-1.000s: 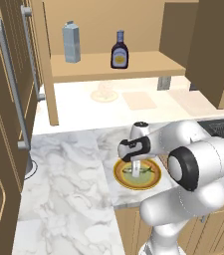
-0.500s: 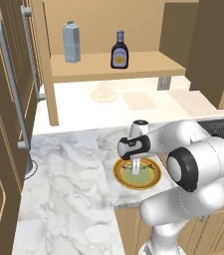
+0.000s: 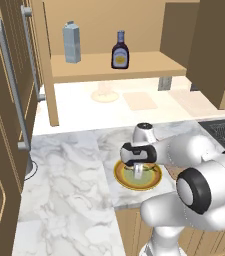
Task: Pick the fish from the plate and place it on the cutting board. Then pick the condiment bottle from the cabinet and place it next to the cutting board.
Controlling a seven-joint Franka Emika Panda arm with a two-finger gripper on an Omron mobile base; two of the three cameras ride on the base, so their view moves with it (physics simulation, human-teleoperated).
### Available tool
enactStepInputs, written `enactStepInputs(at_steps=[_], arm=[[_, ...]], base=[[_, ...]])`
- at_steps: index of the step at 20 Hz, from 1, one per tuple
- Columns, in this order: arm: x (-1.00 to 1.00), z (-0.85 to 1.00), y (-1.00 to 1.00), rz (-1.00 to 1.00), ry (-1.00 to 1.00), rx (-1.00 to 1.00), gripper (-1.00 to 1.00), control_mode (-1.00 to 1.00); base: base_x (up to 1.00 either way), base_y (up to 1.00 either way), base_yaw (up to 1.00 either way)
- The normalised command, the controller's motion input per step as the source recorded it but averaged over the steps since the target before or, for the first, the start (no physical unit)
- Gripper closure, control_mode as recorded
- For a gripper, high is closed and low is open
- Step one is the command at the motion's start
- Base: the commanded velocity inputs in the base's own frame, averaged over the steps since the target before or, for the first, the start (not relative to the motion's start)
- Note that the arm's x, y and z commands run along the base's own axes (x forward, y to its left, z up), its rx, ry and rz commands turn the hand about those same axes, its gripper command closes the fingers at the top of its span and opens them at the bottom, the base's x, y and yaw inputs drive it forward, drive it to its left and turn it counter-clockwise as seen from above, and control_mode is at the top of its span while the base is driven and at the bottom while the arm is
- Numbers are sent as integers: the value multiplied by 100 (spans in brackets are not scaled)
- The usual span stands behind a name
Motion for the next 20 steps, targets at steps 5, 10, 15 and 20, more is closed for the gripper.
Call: enactStepInputs(at_steps=[5, 10, 15, 20], arm=[[-13, 14, 0, 0, 0, 0, 100, -100], [-4, 30, 0, 0, 0, 0, 100, -100], [0, 33, 0, 0, 0, -2, 100, -100], [0, 14, 0, 0, 0, -3, 100, -100]], base=[[0, 0, 0], [0, 0, 0], [0, 0, 0], [0, 0, 0]])
